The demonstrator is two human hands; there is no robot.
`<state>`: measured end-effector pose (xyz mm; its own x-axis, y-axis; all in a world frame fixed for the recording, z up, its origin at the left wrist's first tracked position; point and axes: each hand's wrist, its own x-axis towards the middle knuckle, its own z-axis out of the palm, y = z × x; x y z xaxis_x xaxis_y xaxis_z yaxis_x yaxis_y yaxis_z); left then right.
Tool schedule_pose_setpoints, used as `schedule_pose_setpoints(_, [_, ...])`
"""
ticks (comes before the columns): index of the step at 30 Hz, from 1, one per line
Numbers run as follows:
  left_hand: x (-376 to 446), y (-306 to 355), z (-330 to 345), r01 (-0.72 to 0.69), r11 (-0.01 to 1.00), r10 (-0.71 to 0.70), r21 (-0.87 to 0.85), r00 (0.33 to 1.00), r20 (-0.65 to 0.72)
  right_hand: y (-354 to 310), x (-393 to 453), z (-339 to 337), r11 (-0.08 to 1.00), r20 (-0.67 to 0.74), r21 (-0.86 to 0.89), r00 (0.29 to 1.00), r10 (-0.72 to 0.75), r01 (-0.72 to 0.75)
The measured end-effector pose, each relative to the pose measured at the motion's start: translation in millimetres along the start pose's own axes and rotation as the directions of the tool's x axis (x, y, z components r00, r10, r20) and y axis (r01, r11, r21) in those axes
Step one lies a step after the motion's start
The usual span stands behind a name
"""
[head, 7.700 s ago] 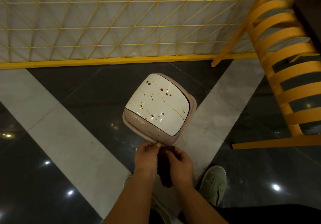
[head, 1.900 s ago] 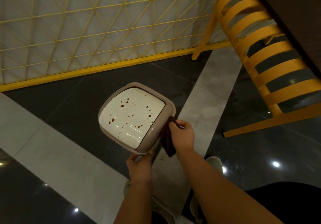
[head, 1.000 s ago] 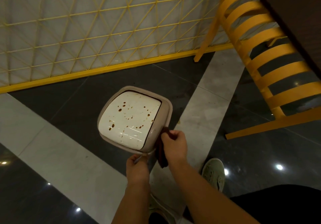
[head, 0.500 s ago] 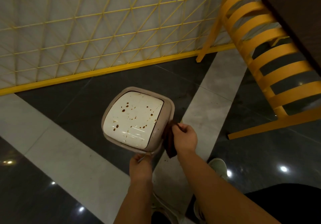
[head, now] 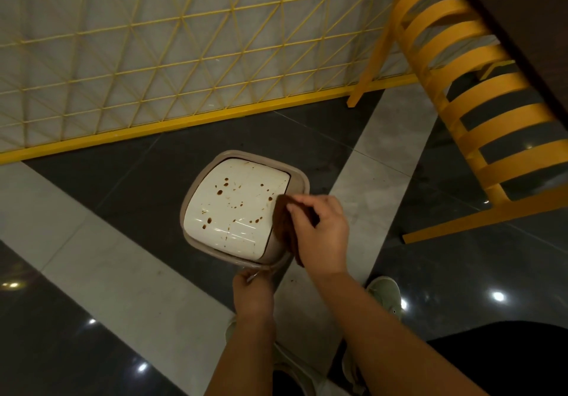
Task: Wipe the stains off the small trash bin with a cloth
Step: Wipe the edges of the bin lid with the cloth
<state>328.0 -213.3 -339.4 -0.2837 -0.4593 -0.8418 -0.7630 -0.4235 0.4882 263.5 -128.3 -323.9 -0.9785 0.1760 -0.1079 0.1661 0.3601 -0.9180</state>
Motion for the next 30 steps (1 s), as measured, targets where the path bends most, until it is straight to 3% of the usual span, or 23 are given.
schedule_pose_setpoints(4, [-1.7,5.1,1.9,0.017,0.999,-0.017,-0.035,1.000,0.005,-1.0,-2.4,4.9,0.999,-0.005,0.029,1.000,0.029,-0.028])
schedule_pose_setpoints(10, [-2.6,4.5,1.9,0.002,0.999,-0.001,-0.040,1.000,0.014,19.0,-52.4,5.5,0.983,0.115,-0.041,0.978,-0.171,0.177])
schedule_pose_setpoints(12, [-0.3,3.7,-0.2,-0.005,0.999,0.006,-0.045,1.000,0.013,16.3,-39.0,8.4,0.991,0.050,0.000,0.989,-0.136,0.136])
schedule_pose_setpoints(16, [2.3,-0.5,-2.6,0.006,1.000,-0.006,-0.020,1.000,0.012,11.0,14.9,13.2,0.991,-0.086,0.112,0.993,0.086,-0.076])
schedule_pose_setpoints(22, [3.8,-0.6,0.1,-0.008,0.999,0.009,-0.033,1.000,0.011,28.9,20.6,18.0,0.984,-0.100,-0.030,0.980,0.171,-0.175])
schedule_pose_setpoints(25, [5.7,-2.6,0.8,-0.034,0.999,0.034,-0.039,0.999,0.008,38.9,-20.5,15.8,0.992,-0.021,-0.089,0.996,0.091,-0.092])
schedule_pose_setpoints(30, [-0.2,-4.0,0.6,-0.005,0.998,0.008,-0.059,0.999,0.052,60.4,-79.4,11.4,0.986,0.284,-0.156,0.959,-0.010,0.057])
